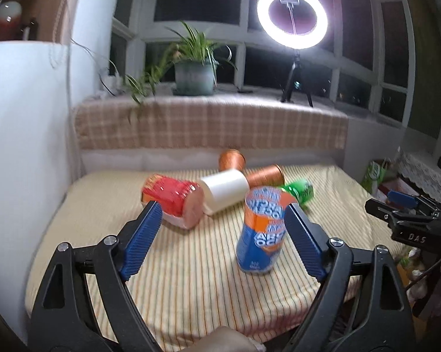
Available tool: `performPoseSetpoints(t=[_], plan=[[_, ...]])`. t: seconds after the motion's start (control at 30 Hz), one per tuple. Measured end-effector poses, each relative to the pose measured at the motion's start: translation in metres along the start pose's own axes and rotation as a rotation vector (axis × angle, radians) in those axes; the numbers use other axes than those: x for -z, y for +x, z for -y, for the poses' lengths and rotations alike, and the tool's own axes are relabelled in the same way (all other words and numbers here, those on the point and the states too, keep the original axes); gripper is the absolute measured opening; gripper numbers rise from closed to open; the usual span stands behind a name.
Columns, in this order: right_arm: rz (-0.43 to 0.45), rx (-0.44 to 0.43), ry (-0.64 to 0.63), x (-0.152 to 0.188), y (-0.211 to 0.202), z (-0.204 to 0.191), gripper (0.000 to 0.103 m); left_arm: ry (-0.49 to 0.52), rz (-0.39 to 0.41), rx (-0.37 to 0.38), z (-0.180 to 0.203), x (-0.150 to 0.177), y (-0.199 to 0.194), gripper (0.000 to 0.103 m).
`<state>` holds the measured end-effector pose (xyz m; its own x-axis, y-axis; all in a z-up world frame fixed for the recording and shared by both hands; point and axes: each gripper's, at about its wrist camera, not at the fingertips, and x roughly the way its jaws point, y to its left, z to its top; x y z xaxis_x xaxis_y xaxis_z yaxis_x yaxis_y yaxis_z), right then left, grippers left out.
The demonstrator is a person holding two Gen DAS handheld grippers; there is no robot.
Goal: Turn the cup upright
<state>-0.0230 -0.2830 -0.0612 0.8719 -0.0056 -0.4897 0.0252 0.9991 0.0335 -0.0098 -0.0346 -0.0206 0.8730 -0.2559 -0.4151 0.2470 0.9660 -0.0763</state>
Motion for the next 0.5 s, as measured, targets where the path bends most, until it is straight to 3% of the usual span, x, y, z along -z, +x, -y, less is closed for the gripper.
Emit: performPoseSetpoints(t=[0.13, 0.5], plan=[[0.051, 0.032, -0.017, -0.006, -0.004, -0.005, 0.083, -0.019, 0.042, -0.026, -0.002, -0.005, -0.01, 0.101], [0.119, 0.075, -0.01, -0.01, -0.01, -0.009, 0.083, -0.005, 0.089, -0.069, -0.001, -0.007, -0.024, 0.102]])
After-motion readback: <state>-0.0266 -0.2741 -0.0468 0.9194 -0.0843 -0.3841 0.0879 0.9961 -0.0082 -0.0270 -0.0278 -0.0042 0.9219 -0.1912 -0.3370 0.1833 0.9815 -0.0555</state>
